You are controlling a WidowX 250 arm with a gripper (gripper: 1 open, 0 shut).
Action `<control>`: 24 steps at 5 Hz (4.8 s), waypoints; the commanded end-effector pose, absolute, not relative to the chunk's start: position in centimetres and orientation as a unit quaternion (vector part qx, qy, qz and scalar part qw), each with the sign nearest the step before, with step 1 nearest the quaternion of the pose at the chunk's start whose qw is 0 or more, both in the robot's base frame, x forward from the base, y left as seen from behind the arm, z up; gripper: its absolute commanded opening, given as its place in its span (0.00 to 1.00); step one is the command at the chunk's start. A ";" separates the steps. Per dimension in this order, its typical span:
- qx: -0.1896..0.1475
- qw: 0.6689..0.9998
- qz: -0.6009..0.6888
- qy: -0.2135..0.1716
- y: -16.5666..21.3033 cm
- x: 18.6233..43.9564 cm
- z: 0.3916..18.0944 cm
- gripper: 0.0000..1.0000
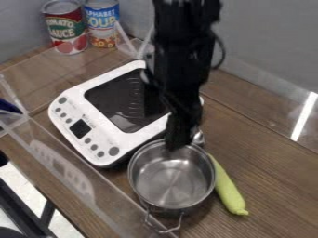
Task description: Put silver pot on the white and black stove top
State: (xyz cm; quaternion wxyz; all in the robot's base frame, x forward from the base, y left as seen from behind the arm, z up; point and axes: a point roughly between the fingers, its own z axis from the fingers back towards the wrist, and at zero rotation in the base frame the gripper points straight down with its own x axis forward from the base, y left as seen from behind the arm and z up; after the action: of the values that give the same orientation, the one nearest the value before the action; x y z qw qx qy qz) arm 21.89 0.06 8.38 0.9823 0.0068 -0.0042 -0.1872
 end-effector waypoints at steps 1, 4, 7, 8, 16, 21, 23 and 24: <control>0.017 0.971 -0.239 -0.018 -1.1 22.3 6.1 1.00; 0.031 0.936 -0.349 -0.035 -0.2 22.3 4.5 1.00; 0.031 0.917 -0.394 -0.053 2.8 23.9 4.6 1.00; 0.032 0.913 -0.402 -0.058 3.0 24.3 4.5 1.00; 0.036 0.897 -0.435 -0.071 6.8 24.9 4.4 1.00; 0.043 0.894 -0.438 -0.085 6.4 24.7 4.7 1.00; 0.046 0.899 -0.425 -0.090 5.4 24.3 4.7 1.00; 0.046 0.900 -0.423 -0.092 4.8 24.2 4.7 1.00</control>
State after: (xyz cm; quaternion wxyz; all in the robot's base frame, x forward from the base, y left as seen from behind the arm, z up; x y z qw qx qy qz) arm 23.79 4.80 3.66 0.9022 0.0329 -0.0751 -0.4235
